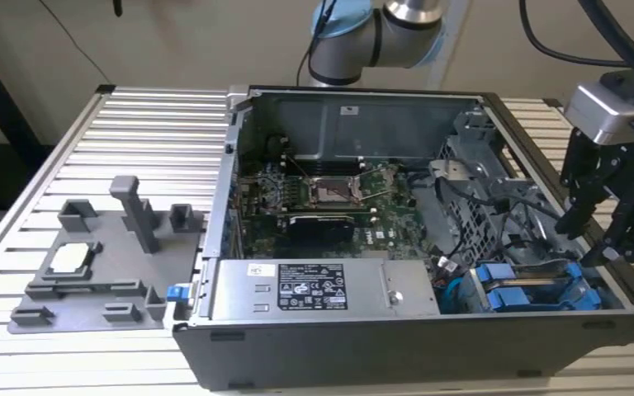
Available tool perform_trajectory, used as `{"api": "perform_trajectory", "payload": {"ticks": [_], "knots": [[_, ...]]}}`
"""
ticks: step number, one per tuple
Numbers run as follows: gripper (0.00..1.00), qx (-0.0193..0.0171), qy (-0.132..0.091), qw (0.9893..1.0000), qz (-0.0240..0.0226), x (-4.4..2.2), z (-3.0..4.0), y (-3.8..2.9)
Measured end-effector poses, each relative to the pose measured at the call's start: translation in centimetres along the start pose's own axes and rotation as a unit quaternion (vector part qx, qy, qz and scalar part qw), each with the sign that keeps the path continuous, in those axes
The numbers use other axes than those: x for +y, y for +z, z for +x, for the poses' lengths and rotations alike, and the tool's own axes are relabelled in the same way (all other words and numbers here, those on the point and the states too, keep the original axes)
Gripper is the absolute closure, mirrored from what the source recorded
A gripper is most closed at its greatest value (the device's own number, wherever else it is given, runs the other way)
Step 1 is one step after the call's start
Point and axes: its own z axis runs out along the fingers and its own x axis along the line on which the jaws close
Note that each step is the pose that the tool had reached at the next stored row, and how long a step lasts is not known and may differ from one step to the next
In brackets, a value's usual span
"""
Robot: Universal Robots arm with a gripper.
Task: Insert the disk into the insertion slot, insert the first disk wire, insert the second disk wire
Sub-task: 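Insert the first disk wire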
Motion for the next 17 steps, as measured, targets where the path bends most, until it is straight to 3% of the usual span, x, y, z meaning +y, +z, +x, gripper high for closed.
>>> {"api": "perform_trajectory", "payload": {"ticks": [7,17], "knots": [[0.53,-0.0051,-0.003,1.0000,0.0074,-0.06,-0.61,0.03],[0.53,-0.0056,-0.009,0.9999,0.0079,-0.70,-1.97,0.24]]}}
